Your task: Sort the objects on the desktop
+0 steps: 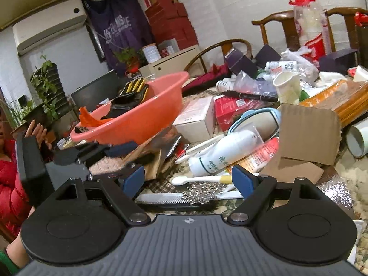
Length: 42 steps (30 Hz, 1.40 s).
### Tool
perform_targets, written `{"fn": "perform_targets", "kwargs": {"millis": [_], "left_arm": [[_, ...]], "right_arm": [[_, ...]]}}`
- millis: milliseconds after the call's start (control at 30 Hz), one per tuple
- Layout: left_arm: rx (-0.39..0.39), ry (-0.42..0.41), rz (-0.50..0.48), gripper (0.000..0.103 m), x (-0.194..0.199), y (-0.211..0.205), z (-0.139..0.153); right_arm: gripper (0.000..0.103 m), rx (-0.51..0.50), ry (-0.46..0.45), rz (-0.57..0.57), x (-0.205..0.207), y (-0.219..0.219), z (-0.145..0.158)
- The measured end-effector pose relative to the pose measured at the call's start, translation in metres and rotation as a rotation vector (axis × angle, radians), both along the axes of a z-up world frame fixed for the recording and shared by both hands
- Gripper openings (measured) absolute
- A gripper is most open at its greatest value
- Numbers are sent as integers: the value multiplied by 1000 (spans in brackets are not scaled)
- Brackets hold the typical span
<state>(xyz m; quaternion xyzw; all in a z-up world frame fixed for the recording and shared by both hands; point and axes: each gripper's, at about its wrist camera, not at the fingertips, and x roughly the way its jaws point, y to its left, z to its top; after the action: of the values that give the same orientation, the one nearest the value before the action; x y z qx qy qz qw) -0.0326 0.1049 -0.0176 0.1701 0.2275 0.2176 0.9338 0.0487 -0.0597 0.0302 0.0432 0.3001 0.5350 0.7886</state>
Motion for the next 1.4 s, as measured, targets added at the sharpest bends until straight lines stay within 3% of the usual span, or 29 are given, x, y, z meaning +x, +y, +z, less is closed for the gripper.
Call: {"fn": "perform_targets", "kwargs": {"millis": [67, 167, 333, 433, 533, 667, 767, 833, 900, 1000, 1133, 1300, 1400], "left_arm": [[-64, -6, -10, 18, 1, 3, 2], [-186, -23, -60, 9, 0, 2, 6], [-255, -88, -98, 6, -3, -12, 16], [-309, -138, -182, 6, -10, -27, 32], [-340, -188, -271, 7, -16, -45, 45], [-363, -246, -357, 7, -13, -65, 55], [-386, -267, -352, 7, -1, -68, 53], [-460, -255, -367, 7, 10, -61, 48], [-510, -246, -348, 7, 21, -53, 42], [-536, -239, -311, 8, 36, -44, 35], [-552, -224, -292, 8, 47, -36, 28], [-522, -211, -242, 9, 60, -35, 20], [-516, -213, -221, 9, 60, -34, 17]], "right_arm": [[86, -7, -3, -4, 1, 0, -1], [86, -12, -22, -25, 2, -2, 1], [100, 48, -123, -187, 7, -22, 18], [102, 97, -210, -280, 11, -44, 33], [102, 76, -280, -320, 16, -65, 32], [102, 21, -243, -330, 33, -82, 10], [90, -41, -234, -331, 37, -76, 5], [58, -123, -268, -320, 37, -64, 5], [53, -178, -254, -303, 43, -53, 4], [57, -195, -218, -309, 58, -45, 1], [78, -182, -147, -273, 68, -39, -5], [78, -190, -178, -306, 60, -21, -5], [65, -235, -203, -338, 56, -13, -8]]}}
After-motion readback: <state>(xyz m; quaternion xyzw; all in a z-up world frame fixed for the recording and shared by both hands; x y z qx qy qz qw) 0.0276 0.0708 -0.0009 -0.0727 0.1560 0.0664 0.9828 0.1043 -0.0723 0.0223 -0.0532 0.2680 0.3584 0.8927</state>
